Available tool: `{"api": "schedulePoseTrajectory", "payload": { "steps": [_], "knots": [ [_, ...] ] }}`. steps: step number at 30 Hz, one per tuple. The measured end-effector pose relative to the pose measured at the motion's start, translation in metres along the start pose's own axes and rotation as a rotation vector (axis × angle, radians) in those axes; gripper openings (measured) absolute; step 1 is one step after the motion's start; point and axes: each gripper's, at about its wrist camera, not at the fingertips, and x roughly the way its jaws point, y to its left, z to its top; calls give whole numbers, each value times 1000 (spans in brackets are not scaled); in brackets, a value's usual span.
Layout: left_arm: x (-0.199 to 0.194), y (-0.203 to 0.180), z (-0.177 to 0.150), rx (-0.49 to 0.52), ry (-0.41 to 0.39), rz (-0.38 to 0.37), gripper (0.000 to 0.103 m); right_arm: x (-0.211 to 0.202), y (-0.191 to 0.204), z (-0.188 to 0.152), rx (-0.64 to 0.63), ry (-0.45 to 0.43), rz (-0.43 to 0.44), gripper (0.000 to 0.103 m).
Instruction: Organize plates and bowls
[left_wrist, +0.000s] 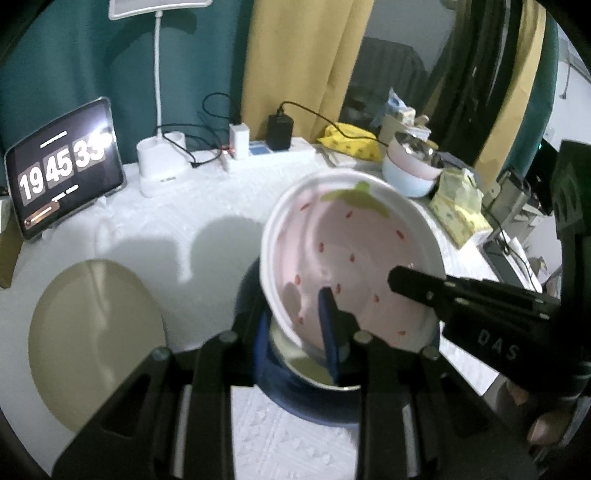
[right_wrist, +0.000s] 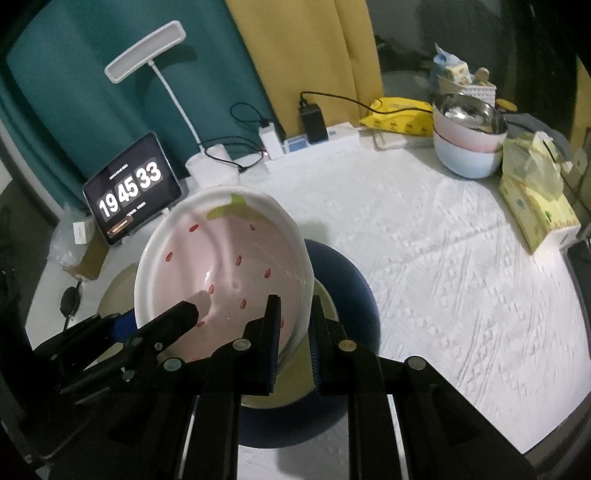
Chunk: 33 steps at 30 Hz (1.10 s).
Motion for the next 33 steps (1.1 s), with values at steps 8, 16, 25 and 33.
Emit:
{"api": "schedulePoseTrajectory", "payload": {
  "steps": [8, 16, 25, 33],
  "knots": [
    [9, -10, -9, 21, 30, 10, 26, 2, -11, -8, 13, 16, 0, 15],
    [14, -14, -15, 35, 51, 18, 26, 6, -13, -14, 12, 33, -5, 15],
    [19, -16, -21, 59, 73, 42, 26, 11, -12, -18, -4, 55, -22, 16],
    [19, -16, -22, 67, 82, 51, 28, 14, -11, -19, -15, 55, -33, 16]
  ]
}}
